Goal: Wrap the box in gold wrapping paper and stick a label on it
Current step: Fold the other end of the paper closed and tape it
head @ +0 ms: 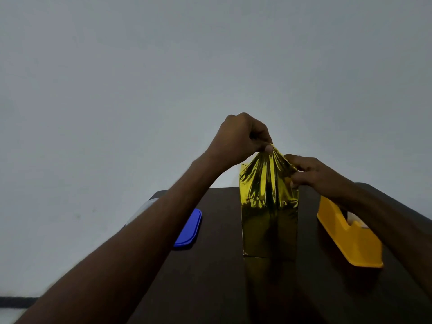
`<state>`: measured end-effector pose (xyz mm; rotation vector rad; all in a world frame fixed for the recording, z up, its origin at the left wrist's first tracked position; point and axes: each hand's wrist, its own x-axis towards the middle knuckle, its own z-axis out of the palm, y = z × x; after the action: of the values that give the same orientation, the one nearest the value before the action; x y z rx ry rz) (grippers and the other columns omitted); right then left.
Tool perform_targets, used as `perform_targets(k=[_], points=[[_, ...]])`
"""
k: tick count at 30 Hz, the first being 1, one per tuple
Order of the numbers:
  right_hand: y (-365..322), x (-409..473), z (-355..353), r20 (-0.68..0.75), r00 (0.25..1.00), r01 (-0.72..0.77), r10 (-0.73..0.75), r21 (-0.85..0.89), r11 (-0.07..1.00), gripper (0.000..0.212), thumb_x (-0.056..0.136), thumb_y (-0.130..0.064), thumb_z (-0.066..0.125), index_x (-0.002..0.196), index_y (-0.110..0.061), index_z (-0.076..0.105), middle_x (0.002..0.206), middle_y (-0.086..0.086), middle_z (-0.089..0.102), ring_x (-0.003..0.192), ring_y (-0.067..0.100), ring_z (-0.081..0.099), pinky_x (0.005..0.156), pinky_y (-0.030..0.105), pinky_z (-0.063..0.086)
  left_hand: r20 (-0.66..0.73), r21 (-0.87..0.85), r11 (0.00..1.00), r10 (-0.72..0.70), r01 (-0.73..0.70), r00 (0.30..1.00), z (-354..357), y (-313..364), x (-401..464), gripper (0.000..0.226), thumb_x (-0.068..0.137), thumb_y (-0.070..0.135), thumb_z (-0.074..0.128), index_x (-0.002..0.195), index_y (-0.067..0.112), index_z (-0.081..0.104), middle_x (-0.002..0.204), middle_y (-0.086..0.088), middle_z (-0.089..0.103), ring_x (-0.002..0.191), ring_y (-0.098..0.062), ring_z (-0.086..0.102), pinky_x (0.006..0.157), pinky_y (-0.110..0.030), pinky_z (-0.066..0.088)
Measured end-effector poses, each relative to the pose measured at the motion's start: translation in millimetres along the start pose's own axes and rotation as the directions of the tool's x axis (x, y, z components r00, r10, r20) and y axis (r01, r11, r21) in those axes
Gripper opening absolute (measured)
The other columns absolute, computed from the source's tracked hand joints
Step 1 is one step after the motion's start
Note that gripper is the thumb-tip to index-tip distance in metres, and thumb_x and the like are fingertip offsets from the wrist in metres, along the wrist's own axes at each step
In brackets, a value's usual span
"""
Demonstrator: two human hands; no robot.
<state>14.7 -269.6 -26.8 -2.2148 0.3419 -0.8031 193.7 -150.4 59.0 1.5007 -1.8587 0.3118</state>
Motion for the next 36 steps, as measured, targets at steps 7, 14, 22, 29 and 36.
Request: perform_targets(k=[7, 14, 22, 29, 36], points=[[5.4, 2.8, 4.3, 0.023, 0.999, 0.026, -0.028, 0.088, 0.996, 0.032, 0.073, -0.015, 0.051, 0.102, -0.007, 0.061, 0.073, -0.007, 0.058, 0.073, 0.007, 0.057, 0.065, 0.016, 0.049, 0.097, -0.067, 0.997, 0.033, -0.027, 0.995, -4.5, 1.0, -3.3, 0.015, 0.079, 0.022, 0.08, 0.094, 0.018, 0.078, 0.077, 0.007, 0.074, 0.075, 0.0, 0.067, 0.073, -0.017, 0.051], [4.4, -1.5, 7.4, -0.022, 1.0, -0.014, 0.017, 0.133, 0.991, 0.036, 0.083, -0.034, 0.054, 0.11, -0.012, 0.062, 0.098, 0.0, 0.068, 0.1, 0.013, 0.066, 0.085, 0.031, 0.053, 0.031, -0.084, 0.996, -0.025, 0.028, 0.999, 0.0, -0.8, 4.8, 0.007, 0.078, 0.021, 0.08, 0.082, 0.015, 0.079, 0.071, 0.006, 0.073, 0.07, -0.005, 0.069, 0.067, -0.012, 0.051], [-3.8, -6.5, 13.7, -0.09, 0.994, -0.041, 0.053, 0.129, 0.991, 0.041, 0.094, -0.046, 0.052, 0.107, -0.008, 0.062, 0.107, 0.008, 0.067, 0.108, 0.022, 0.063, 0.101, 0.049, 0.046, 0.031, -0.072, 0.996, -0.044, 0.046, 0.999, 7.2, -8.2, 10.9, 0.007, 0.078, 0.022, 0.08, 0.083, 0.016, 0.078, 0.069, 0.007, 0.071, 0.071, -0.007, 0.068, 0.063, -0.009, 0.047], [-5.7, -2.5, 12.6, -0.068, 0.996, -0.046, 0.062, 0.22, 0.975, 0.031, 0.09, -0.033, 0.057, 0.115, -0.017, 0.064, 0.101, -0.001, 0.068, 0.1, 0.014, 0.065, 0.087, 0.036, 0.048, 0.045, -0.042, 0.995, -0.09, 0.092, 0.995, 18.5, -18.3, 13.2, 0.003, 0.079, 0.022, 0.079, 0.08, 0.019, 0.077, 0.064, 0.013, 0.067, 0.063, 0.002, 0.059, 0.059, -0.01, 0.042], [-3.3, 1.7, 10.2, -0.081, 0.992, -0.074, 0.095, 0.236, 0.969, 0.036, 0.086, -0.033, 0.055, 0.117, -0.017, 0.062, 0.112, 0.004, 0.068, 0.104, 0.019, 0.064, 0.089, 0.04, 0.048, 0.077, -0.025, 0.988, -0.148, 0.15, 0.986, 32.6, -28.3, 13.4, 0.007, 0.082, 0.021, 0.076, 0.085, 0.014, 0.077, 0.078, 0.001, 0.073, 0.076, -0.01, 0.065, 0.075, -0.029, 0.052]])
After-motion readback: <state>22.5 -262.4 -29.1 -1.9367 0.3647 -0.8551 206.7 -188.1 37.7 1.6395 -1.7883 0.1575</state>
